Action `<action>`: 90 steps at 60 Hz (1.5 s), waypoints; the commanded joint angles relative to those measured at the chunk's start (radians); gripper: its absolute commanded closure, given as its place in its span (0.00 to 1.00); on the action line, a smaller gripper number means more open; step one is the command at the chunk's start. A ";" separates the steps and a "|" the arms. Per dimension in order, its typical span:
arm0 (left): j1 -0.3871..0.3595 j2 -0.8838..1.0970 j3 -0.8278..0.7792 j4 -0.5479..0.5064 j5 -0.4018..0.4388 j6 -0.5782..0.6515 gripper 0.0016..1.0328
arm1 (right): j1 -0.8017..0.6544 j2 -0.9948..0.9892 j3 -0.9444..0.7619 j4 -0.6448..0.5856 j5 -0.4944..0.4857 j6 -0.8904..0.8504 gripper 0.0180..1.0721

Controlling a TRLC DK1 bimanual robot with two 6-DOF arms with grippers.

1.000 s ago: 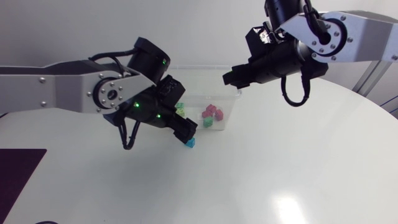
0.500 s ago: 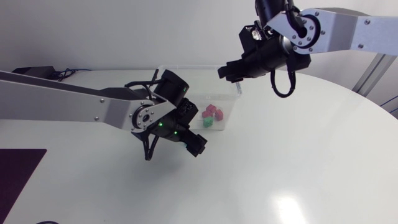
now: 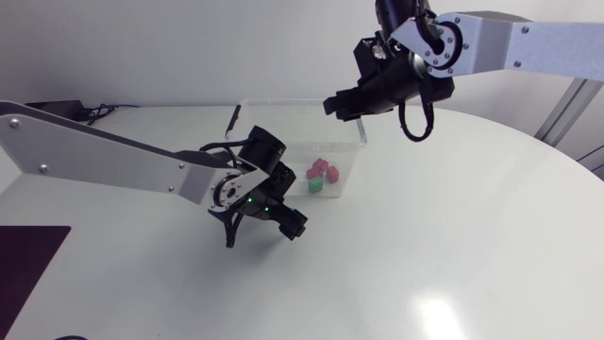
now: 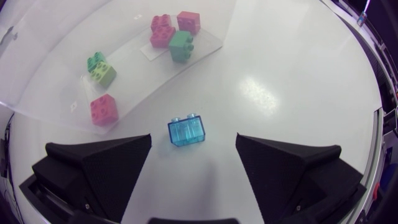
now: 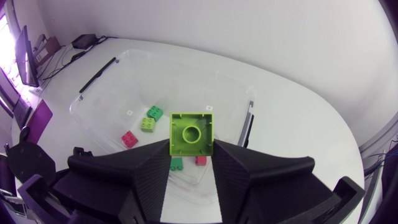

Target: Place the duplo bricks in the container

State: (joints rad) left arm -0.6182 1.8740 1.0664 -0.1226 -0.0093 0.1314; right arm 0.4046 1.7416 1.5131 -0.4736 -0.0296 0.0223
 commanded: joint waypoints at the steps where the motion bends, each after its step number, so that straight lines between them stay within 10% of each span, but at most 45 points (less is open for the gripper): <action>1: 0.005 0.034 -0.019 0.014 -0.012 -0.003 0.08 | -0.001 0.026 0.027 0.000 -0.003 -0.005 0.66; 27: 0.008 0.089 0.006 0.055 -0.034 -0.013 0.09 | 0.007 0.073 0.053 0.003 -0.003 -0.005 0.65; 43: 0.015 0.102 0.004 0.107 -0.041 -0.024 0.12 | 0.010 0.084 0.048 0.003 -0.003 -0.002 0.47; 56: 0.006 0.119 0.015 0.123 -0.058 -0.035 0.27 | 0.011 0.058 0.021 -0.003 -0.003 -0.005 0.09; 65: -0.003 0.126 0.015 0.126 -0.061 -0.036 0.64 | 0.010 -0.004 -0.021 -0.007 -0.003 -0.012 0.07; 90: -0.055 -0.003 -0.074 0.106 -0.075 -0.023 0.68 | 0.011 -0.182 -0.205 -0.002 -0.003 -0.038 0.07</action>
State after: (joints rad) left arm -0.6666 1.9366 1.0332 -0.0086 -0.0704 0.1238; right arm 0.4107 1.5990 1.3571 -0.4725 -0.0296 -0.0040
